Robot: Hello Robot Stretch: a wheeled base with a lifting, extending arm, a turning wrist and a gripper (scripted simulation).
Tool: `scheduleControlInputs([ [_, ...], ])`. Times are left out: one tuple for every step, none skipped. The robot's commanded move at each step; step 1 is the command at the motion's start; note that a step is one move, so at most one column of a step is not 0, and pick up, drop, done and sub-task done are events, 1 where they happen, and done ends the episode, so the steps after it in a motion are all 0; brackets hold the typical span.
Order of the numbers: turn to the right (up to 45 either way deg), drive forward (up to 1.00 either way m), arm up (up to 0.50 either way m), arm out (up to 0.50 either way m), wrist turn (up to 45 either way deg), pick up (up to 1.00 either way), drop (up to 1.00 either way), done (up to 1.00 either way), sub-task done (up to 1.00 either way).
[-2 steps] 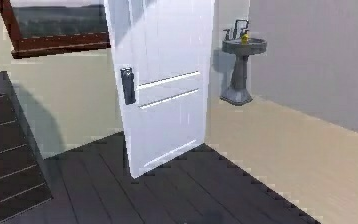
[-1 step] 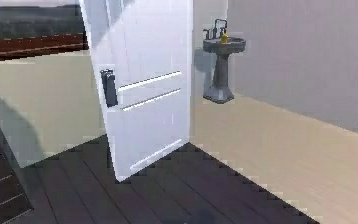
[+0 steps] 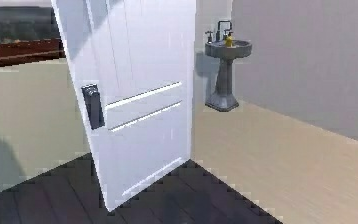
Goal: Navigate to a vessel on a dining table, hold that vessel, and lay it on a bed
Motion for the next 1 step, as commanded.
scheduleControlInputs([
  [45.0, 0.0, 0.0, 0.0, 0.0, 0.0, 0.0, 0.0, 0.0],
])
